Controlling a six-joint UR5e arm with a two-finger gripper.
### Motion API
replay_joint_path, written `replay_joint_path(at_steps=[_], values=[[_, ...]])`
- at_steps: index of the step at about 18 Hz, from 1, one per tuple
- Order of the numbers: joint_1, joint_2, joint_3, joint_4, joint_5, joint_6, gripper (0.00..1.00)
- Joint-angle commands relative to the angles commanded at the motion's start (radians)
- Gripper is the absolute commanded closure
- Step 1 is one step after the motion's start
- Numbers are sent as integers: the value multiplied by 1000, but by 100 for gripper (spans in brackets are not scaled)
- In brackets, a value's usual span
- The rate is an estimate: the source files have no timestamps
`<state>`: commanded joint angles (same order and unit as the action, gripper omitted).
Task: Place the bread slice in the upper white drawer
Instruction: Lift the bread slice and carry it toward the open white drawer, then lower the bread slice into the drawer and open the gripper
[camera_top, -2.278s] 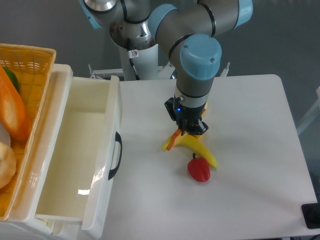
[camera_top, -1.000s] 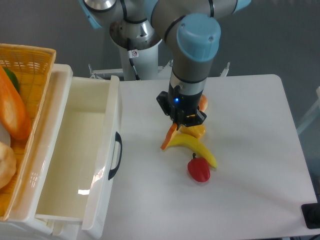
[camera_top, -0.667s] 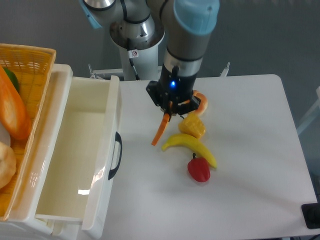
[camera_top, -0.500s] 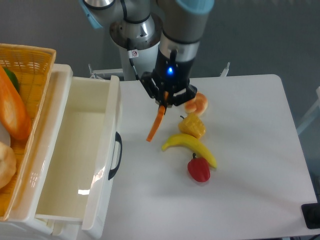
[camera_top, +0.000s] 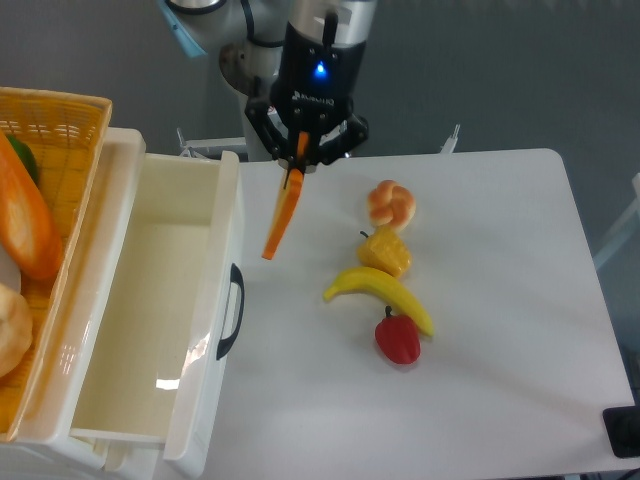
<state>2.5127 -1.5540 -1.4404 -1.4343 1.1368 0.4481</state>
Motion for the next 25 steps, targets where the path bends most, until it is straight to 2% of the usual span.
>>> replay_joint_path(at_steps=[6, 12, 17, 21, 23, 25], values=[[-34, 18, -12, 31, -43, -69, 100], [-87, -1, -29, 55, -42, -72, 100], [-132, -31, -52, 144, -43, -117, 100], [-156, -47, -64, 158, -40, -124, 100], [-169, -57, -64, 160, -40, -121, 95], [-170, -63, -66, 161, -40, -117, 83]])
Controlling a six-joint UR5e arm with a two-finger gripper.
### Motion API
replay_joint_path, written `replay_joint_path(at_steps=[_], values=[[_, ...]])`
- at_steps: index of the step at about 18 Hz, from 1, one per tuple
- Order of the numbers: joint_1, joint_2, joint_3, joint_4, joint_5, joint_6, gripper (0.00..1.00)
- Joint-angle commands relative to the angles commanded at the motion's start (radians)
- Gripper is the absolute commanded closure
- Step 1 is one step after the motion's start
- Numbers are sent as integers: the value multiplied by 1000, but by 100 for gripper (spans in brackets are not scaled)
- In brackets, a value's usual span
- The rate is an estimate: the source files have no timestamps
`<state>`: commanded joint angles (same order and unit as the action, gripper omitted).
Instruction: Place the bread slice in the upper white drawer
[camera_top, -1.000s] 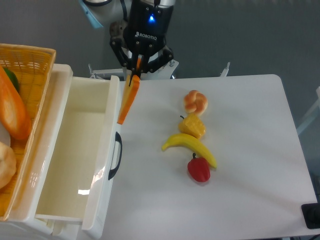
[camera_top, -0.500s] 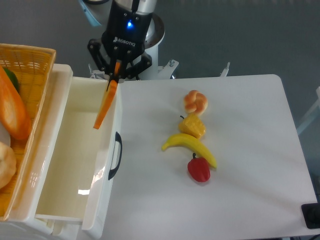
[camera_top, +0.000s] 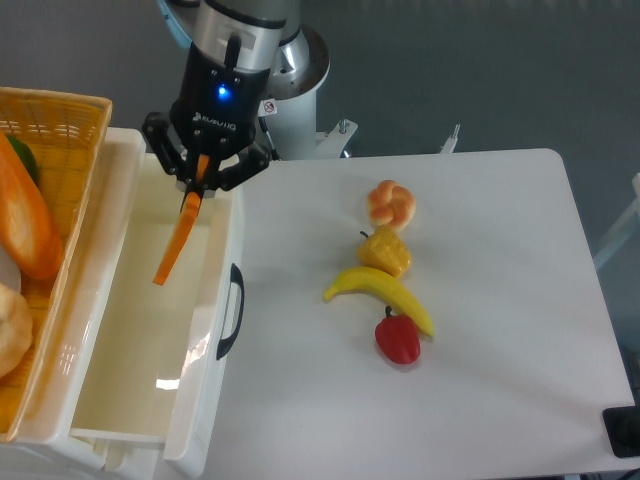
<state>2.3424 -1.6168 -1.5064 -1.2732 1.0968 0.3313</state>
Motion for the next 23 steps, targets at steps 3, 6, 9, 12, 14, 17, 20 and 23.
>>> replay_joint_path(at_steps=[3, 6, 9, 12, 14, 17, 20, 23], values=[[-15, -8, -12, 9, 3, 21, 41], [-17, -9, -14, 17, 3, 69, 13], [-17, -9, -11, 18, 3, 74, 7], [-17, -14, -9, 37, 5, 78, 1], [-9, -18, -3, 41, 5, 78, 1], [31, -26, 0, 75, 24, 81, 0], [73, -32, 2, 100, 67, 106, 0], [95, -44, 0, 100, 162, 198, 0]])
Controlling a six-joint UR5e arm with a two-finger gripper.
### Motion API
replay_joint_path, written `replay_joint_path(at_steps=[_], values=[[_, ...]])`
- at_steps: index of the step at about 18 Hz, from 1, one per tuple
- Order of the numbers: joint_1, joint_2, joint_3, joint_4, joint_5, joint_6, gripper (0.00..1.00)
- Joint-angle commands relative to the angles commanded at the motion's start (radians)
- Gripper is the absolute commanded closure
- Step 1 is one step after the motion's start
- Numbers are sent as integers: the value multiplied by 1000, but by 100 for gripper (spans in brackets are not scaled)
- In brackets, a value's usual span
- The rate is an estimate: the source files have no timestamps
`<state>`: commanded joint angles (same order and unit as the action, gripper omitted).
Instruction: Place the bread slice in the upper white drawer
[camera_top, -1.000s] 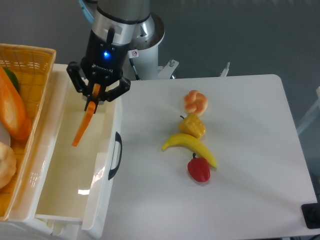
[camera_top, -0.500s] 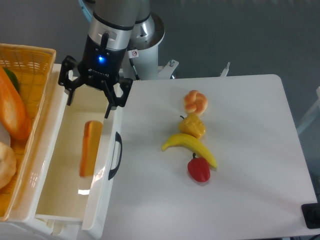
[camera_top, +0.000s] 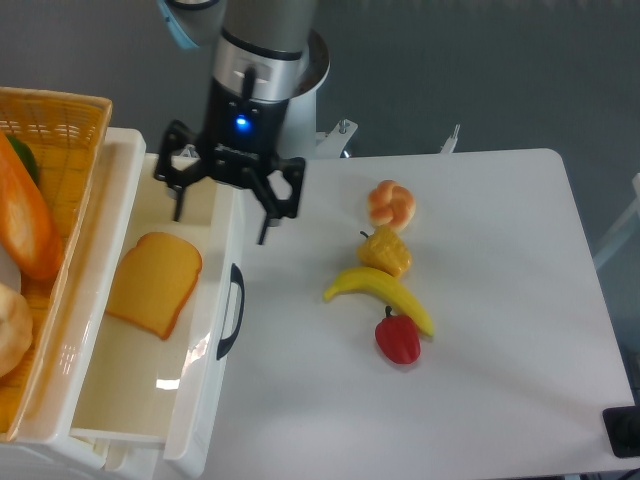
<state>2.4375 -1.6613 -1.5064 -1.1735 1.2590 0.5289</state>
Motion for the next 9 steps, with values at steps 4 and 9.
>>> replay_joint_path(at_steps=[4, 9], values=[[9, -35, 2, 0, 149, 121, 0], [8, -100, -5, 0, 347, 327, 0]])
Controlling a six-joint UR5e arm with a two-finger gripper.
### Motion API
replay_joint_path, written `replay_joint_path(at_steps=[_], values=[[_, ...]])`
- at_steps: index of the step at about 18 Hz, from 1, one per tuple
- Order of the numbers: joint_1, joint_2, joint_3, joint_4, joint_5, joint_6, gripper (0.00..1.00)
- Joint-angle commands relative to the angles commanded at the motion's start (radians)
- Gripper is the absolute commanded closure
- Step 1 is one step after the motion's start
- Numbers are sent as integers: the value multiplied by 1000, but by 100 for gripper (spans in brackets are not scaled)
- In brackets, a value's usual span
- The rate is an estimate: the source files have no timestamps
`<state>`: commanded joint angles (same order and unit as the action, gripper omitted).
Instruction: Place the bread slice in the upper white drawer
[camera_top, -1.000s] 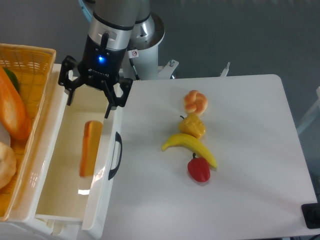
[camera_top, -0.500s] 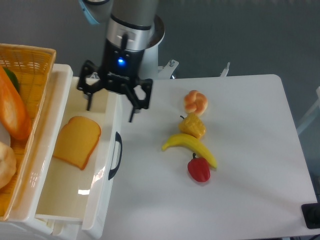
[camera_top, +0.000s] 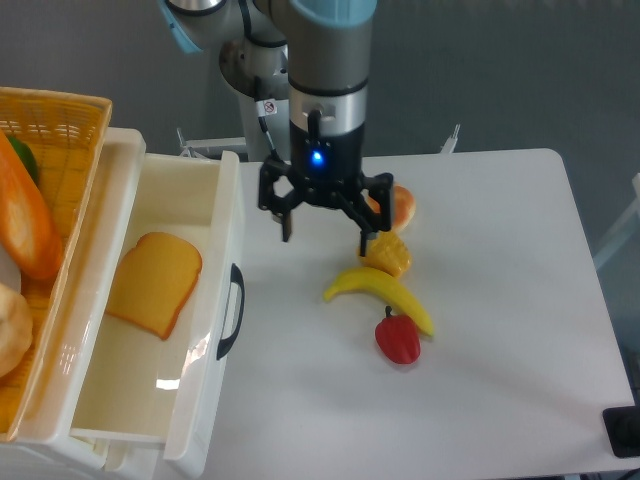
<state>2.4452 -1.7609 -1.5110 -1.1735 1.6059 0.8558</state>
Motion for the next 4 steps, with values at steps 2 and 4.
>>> replay_joint_path(at_steps=[2, 4], values=[[0, -22, 0, 3, 20, 20, 0], [0, -45, 5, 5, 25, 28, 0]])
